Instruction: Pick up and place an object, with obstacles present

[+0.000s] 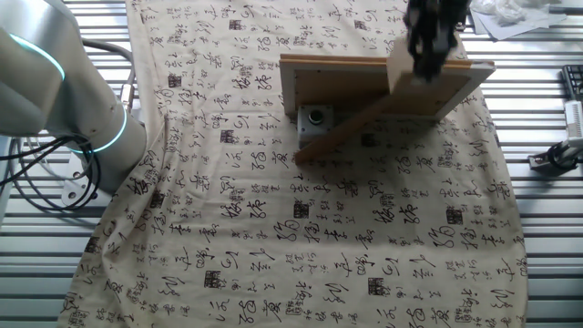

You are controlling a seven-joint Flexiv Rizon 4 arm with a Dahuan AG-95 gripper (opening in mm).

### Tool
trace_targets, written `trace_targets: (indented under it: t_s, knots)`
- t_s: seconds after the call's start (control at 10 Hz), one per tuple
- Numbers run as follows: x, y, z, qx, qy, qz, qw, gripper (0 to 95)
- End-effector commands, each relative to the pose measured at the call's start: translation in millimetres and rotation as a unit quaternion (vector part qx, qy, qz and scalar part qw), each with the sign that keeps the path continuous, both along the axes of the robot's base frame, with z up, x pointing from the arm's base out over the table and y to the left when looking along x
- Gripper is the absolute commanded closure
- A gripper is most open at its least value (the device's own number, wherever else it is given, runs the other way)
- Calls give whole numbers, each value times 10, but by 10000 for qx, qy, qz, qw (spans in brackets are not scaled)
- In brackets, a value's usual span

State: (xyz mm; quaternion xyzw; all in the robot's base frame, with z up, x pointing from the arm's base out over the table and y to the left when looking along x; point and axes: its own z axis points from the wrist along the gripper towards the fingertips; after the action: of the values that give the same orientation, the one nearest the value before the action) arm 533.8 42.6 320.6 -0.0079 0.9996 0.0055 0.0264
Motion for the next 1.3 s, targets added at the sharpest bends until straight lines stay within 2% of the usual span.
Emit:
trace_targets:
  t_s: [0.1, 0.4, 0.5, 0.8, 0.9, 1.3]
  knots:
    - [-1, 271, 29, 1, -6, -106, 9999, 950]
    - [36, 798, -28, 14, -24, -315, 9995, 950]
    - [37, 1005, -92, 33, -44, -374, 9993, 950]
    - [3, 1414, -321, 77, -57, -470, 9988, 950]
    - [31, 1461, -330, 101, -17, -478, 9988, 950]
    - [65, 1538, -344, 166, -22, -540, 9984, 950]
